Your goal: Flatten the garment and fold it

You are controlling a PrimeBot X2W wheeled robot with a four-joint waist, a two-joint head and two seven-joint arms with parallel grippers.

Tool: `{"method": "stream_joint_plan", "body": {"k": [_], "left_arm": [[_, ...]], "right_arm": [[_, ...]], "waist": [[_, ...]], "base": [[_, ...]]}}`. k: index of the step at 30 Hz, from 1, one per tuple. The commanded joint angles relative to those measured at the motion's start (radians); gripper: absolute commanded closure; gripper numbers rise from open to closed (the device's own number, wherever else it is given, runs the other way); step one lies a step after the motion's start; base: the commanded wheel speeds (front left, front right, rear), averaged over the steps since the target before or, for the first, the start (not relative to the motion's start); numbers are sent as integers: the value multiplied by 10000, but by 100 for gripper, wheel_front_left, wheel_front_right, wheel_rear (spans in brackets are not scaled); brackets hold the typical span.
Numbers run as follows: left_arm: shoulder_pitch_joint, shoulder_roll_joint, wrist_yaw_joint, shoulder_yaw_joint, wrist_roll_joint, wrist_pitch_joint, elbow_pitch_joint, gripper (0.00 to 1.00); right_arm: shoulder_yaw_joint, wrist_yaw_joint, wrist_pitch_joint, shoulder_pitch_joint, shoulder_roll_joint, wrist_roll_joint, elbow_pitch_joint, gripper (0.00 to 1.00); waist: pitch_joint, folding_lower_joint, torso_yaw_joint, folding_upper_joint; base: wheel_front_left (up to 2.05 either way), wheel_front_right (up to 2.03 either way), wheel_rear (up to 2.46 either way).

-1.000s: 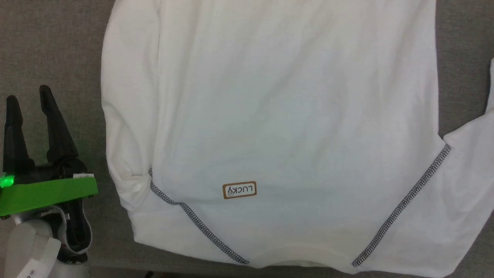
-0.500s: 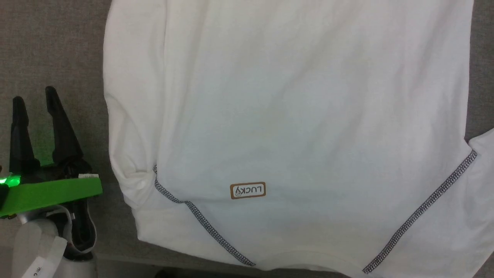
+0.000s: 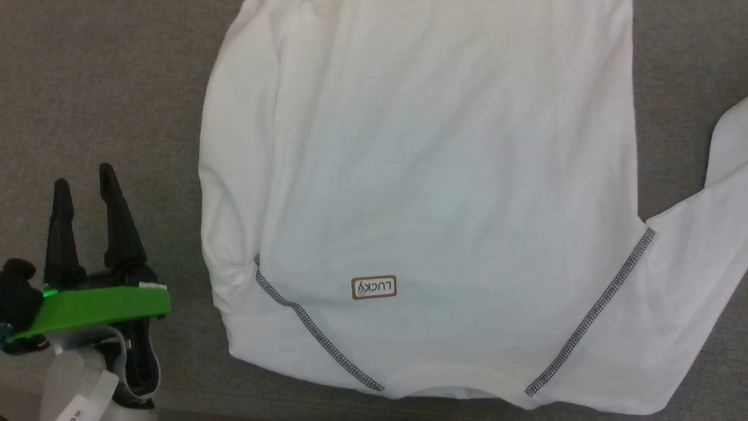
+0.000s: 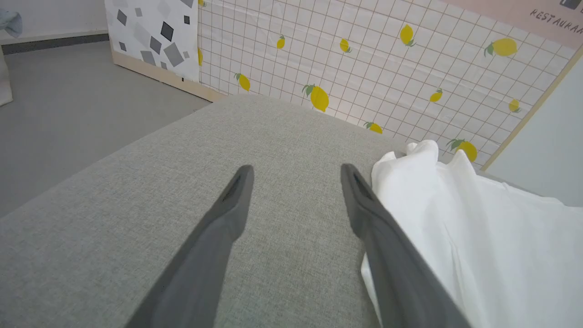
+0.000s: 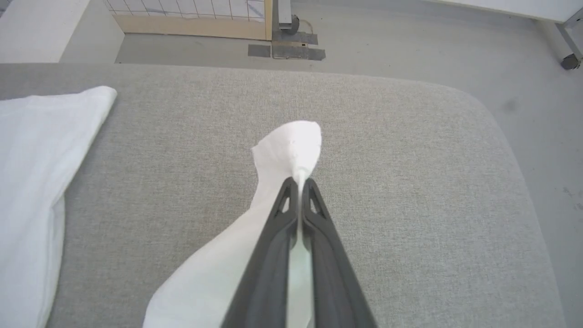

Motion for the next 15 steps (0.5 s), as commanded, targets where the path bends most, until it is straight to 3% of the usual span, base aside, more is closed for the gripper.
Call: {"method": "stream_joint_plan", "body": {"k": [1,8,15], "left_arm": [[227,-69,-47,75,73,-37,74,0],[943,-128,-39,280,107,-38,280,0],[1587,-173,84,220,72,-21,308,0]], "right_arm": [[217,-15,157,380,-173,435,-451,100],[1159,-15,1454,2029,-75,2732,-3422,100],[2625,-15,2763,2980,1276,3653,-5732,100]], "waist": [[-1468,0,-184,-1],[-2957,0,-335,-1],[-3979,0,-238,-1]], "base": [[0,0,0],[0,0,0],[0,0,0]]}}
